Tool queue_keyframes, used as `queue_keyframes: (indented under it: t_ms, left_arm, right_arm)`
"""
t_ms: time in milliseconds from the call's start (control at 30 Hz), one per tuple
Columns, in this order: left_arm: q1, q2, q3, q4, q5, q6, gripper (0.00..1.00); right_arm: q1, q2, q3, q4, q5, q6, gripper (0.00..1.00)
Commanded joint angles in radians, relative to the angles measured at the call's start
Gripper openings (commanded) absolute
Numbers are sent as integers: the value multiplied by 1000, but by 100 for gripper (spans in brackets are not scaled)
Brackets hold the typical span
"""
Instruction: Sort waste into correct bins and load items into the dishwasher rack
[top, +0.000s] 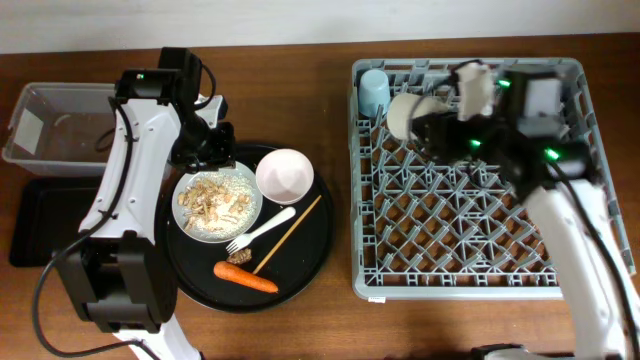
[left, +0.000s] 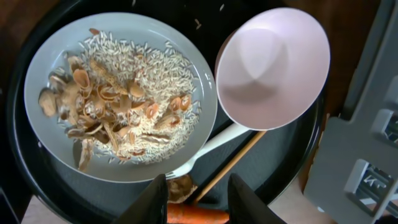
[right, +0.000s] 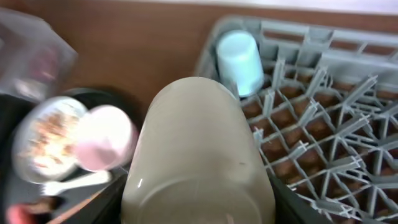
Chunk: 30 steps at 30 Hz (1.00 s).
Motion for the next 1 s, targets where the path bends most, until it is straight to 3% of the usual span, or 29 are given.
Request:
queue_keyframes:
  t_ms: [0,267,367,400,633,767,967]
  left_arm:
    - [0,-3,7,2,-19,-13,31]
    - [0,-3,7,2,-19,-13,31]
    - [0,-3,7,2,-19,-13,32]
    - [0,-3,7,2,-19,-13,32]
    - [0,-3,7,-3,-19,-13,36]
    - [-14,-3,7,1,-19,-13,36]
    - [-91,-3,-71,121,-20,-13,42]
  right_arm:
    - [95,109,79,-4,205,-24,19]
    - [146,323,93,63,253,-23,23]
    - [146,325,93,83,248,-19,57]
    - [146,325,93,77,241,-19,99]
    - [146,222,159,-46,241,-8,99]
    - [113,69,216,-356,251,100,99]
    - [-72,5,211,-687,199,108,99]
